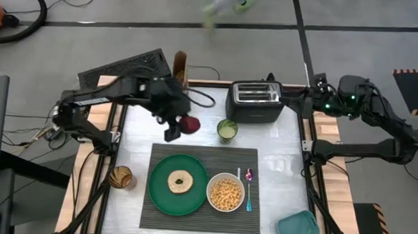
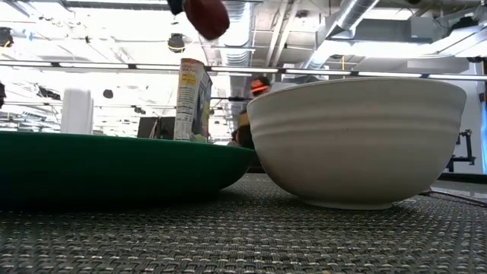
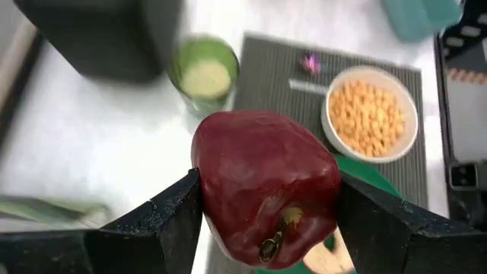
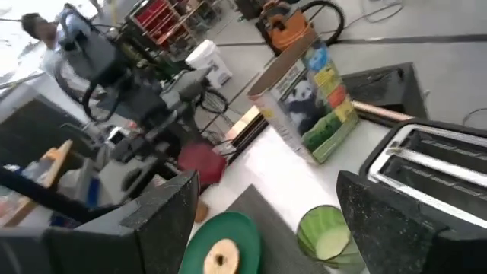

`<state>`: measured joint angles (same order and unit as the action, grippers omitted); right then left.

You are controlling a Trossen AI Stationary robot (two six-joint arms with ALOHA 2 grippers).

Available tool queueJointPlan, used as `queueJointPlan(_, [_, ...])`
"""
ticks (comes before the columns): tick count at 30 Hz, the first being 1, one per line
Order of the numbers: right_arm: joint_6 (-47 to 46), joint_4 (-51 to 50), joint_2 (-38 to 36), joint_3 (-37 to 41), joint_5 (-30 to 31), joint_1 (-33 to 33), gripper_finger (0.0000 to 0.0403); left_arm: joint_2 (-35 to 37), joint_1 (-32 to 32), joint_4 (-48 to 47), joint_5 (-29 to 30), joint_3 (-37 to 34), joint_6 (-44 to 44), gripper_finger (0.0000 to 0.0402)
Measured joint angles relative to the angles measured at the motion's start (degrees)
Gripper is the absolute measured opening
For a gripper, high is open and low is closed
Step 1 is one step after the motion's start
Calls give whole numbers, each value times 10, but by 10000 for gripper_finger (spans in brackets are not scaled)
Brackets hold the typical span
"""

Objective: Arrange a breakfast setting
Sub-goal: Put the apple on the black placemat at the top right of the green plate

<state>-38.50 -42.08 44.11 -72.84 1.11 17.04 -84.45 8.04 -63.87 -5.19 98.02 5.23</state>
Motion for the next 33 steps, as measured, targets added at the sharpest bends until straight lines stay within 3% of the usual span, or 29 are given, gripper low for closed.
queueJointPlan(8, [-3,-48,5,0,66,-33,336,-97,-3,6,-6,0,35,241])
queueJointPlan(16, [-9,-61,5,0,67,-35,336,-173,-3,9,-89,0,84,241])
queueJointPlan(33, [0,-77,5,0,64,-35,336,-273,1,72,-96,0,158,241])
